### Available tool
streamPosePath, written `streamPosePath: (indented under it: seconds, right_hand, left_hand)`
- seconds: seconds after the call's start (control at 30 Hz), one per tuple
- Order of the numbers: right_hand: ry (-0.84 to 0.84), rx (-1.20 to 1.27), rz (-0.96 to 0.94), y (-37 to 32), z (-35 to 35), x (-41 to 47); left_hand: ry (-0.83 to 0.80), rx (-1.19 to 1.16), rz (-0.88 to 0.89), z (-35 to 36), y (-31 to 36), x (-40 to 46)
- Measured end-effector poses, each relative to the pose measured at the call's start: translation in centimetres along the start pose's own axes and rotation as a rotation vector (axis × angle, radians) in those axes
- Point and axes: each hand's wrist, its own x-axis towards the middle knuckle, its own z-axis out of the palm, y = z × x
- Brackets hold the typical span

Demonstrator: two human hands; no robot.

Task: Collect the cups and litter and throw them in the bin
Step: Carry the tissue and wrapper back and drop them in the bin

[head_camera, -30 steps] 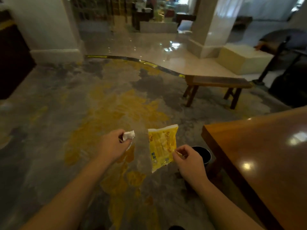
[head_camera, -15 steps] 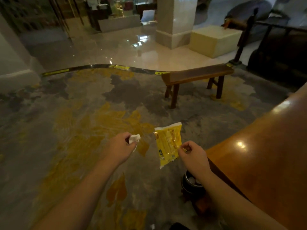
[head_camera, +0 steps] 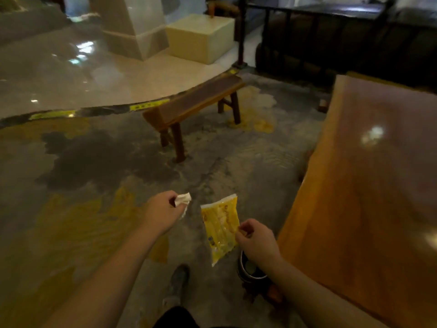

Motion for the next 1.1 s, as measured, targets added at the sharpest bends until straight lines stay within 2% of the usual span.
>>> streamPosePath:
  seconds: [0.17, 0.37, 0.53, 0.7, 0.87, 1.1]
  right_hand:
    - [0.108, 0.047, 0.214, 0.1, 3.6, 4.1]
    - [0.179, 0.175, 0.495, 1.8, 8.2, 6.0]
    - [0.327, 0.507, 0.807, 8.0, 12.4, 6.5]
    - [0.441, 0.928, 1.118, 15.9, 15.4, 7.6]
    - [0.525, 1.218, 1.189, 24.6, 18.2, 11.3]
    - [0.555, 1.256, 1.238, 33.5, 20.4, 14.9]
  left_hand:
    - [-0.223, 0.053, 0.107, 3.1, -1.7, 11.3]
    - [-0.508, 0.100, 0.161, 7.7, -3.2, 17.6]
    - [-0.702, 0.095, 0.181, 14.3, -3.9, 18.7]
    - [-0.788, 0.090, 0.106, 22.6, -5.2, 17.4]
    - [-0.804, 0.063, 0.003, 32.7, -7.6, 17.4]
    - [-0.868, 0.044, -0.043, 46.0, -8.4, 16.9]
